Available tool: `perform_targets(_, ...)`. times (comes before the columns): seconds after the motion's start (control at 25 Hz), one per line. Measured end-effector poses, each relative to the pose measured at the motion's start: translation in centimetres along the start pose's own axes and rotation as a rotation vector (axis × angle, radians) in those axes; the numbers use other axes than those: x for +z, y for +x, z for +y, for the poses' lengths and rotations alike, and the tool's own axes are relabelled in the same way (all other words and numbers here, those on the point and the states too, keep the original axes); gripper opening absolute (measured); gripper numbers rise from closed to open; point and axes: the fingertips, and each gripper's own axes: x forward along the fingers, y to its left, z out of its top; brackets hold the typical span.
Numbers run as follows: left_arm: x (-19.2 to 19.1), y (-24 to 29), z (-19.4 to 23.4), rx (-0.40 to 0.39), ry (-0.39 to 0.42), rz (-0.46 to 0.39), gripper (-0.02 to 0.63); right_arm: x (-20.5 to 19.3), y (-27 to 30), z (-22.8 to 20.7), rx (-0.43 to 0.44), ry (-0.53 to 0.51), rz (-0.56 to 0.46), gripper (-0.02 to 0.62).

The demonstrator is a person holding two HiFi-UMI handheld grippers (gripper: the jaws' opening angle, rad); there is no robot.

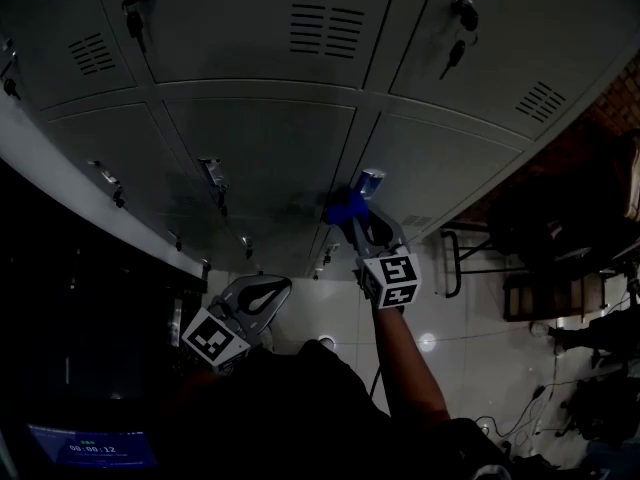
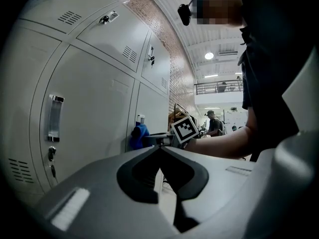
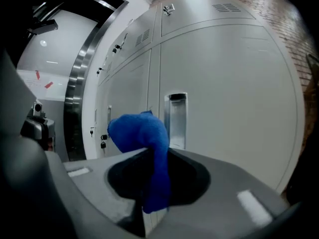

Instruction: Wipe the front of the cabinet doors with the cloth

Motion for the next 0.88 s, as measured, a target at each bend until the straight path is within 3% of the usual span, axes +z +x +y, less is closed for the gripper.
perform_targets(0.32, 0.2, 1.3, -0.3, 0.001, -0.016, 0.017, 0.0, -0.5, -0.7, -2.8, -0.017, 0.066, -0.022, 0.07)
perform_targets(0.88, -0.4, 7.1, -3.2, -0.043, -0.014, 0.042, 0.0, -4.9, -5.2, -12.8, -0.172, 0.059, 0.057, 0.071)
